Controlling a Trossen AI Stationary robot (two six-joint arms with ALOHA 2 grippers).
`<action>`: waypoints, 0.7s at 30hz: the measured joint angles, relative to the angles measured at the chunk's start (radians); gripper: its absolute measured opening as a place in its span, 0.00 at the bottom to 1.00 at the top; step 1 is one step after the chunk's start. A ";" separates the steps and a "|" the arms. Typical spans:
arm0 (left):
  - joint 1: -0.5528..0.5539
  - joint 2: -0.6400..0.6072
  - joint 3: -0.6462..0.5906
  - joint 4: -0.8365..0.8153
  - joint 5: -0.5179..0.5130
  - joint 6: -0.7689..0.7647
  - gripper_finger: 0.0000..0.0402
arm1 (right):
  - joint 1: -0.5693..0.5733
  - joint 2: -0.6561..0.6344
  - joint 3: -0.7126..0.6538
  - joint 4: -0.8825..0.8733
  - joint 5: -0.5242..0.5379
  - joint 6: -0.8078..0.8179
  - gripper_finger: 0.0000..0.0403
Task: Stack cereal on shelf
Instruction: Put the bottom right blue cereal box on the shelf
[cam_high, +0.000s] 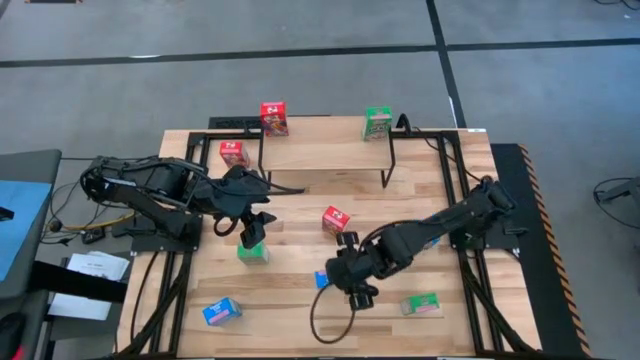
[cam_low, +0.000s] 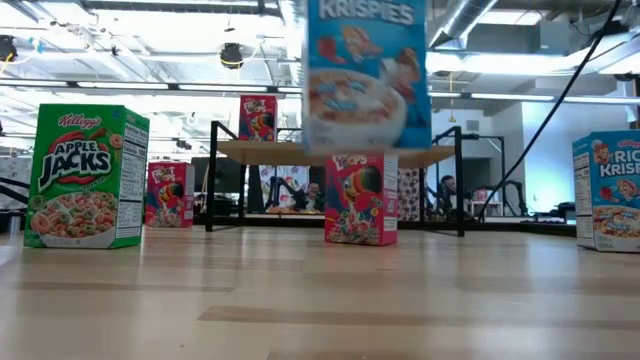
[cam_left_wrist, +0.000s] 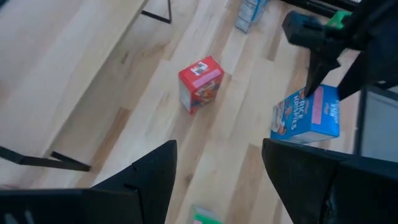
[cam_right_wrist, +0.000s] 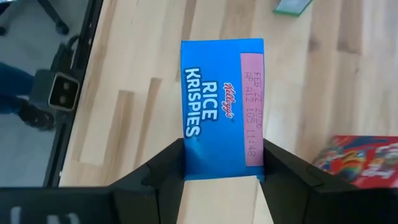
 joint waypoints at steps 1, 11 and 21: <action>0.000 0.000 0.000 0.000 -0.010 0.008 0.56 | -0.009 0.000 0.015 -0.013 0.000 -0.004 0.51; 0.000 0.000 0.000 -0.002 -0.049 0.097 0.56 | -0.113 0.000 0.162 -0.133 0.003 -0.055 0.49; 0.000 0.000 0.000 -0.002 -0.091 0.114 0.56 | -0.251 0.000 0.288 -0.242 0.036 -0.109 0.51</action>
